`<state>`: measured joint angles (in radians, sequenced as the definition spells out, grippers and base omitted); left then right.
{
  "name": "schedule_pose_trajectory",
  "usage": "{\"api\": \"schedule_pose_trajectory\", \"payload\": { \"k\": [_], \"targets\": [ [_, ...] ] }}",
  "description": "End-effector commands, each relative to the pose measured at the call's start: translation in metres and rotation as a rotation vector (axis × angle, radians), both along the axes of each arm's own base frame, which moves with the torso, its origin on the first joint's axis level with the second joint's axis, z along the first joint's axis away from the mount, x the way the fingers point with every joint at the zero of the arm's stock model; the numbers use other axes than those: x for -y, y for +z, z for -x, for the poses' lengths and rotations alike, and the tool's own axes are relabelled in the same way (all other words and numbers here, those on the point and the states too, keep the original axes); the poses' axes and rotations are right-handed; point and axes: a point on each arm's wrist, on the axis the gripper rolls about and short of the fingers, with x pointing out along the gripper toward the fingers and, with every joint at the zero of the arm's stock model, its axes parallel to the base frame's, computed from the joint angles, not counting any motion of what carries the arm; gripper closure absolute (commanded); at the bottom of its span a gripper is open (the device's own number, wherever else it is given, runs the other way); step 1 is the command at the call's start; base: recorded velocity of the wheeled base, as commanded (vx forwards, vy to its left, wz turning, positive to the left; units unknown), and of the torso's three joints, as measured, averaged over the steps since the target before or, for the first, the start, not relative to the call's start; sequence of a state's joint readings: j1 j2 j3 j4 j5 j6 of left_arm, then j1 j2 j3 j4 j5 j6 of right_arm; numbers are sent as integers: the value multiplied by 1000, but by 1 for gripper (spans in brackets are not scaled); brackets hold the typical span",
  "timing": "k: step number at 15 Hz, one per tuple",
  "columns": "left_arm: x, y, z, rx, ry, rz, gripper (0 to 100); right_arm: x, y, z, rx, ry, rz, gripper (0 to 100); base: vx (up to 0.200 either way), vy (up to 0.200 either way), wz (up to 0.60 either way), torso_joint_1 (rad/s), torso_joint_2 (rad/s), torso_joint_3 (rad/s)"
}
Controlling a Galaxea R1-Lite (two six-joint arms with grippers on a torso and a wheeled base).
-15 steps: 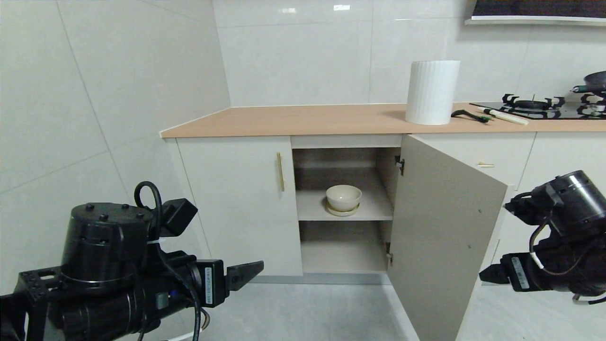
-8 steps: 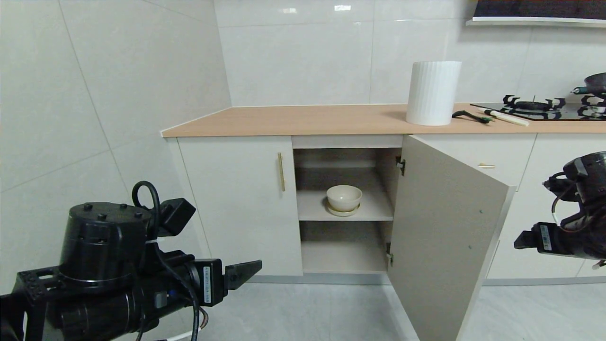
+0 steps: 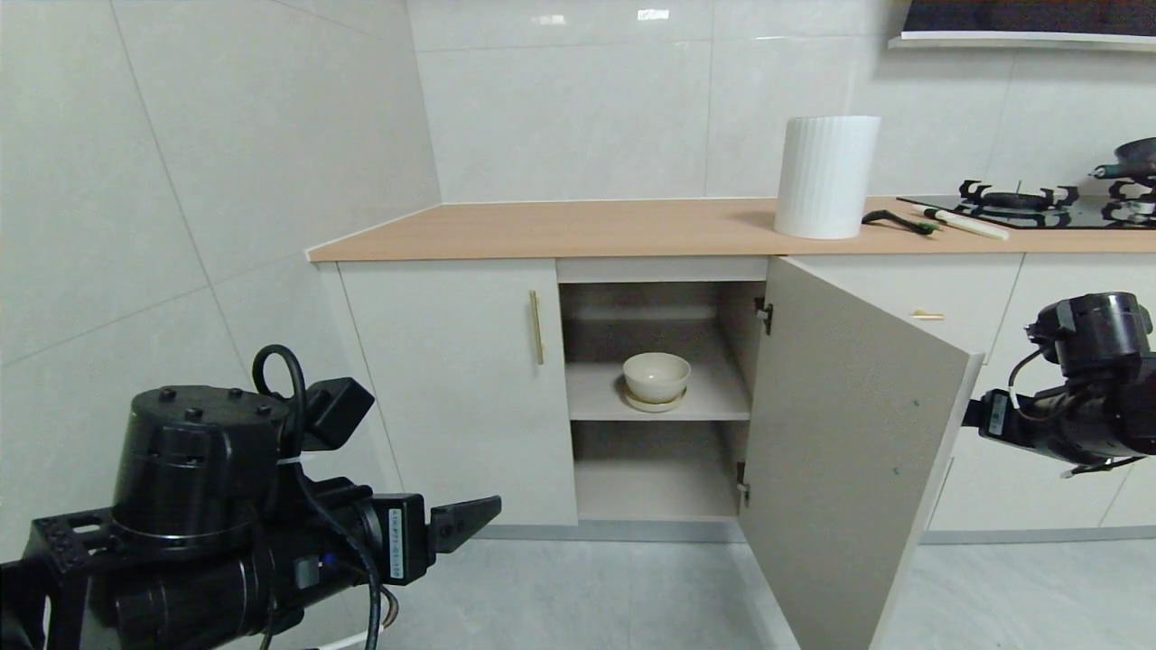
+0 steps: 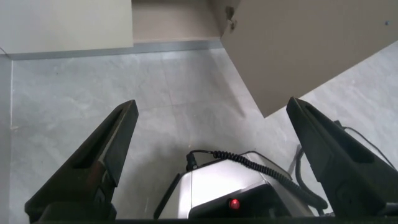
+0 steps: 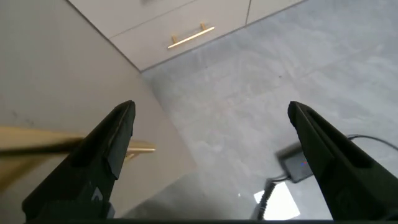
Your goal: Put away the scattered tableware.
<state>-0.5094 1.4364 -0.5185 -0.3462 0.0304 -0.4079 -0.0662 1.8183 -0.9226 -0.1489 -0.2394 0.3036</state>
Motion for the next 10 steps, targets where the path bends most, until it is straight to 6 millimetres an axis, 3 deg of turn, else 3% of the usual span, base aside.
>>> {"api": "schedule_pose_trajectory", "payload": {
  "k": [1, 5, 8, 10],
  "targets": [
    [0, 0, 0, 1, 0, 1, 0, -3, -9, -5, -18, 1, -16, 0, 0, 0, 0, 0, 0, 0],
    [-1, 4, 1, 14, 2, 11, 0, -31, -12, -9, -15, 70, -47, 0, 0, 0, 0, 0, 0, 0],
    [-1, 8, 3, 35, 2, 22, 0, -79, -15, -18, -10, 216, -57, 0, 0, 0, 0, 0, 0, 0],
    [-2, 8, 3, 37, 5, 22, 0, -118, -28, -32, -28, 313, -54, 0, 0, 0, 0, 0, 0, 0]
  ]
}}
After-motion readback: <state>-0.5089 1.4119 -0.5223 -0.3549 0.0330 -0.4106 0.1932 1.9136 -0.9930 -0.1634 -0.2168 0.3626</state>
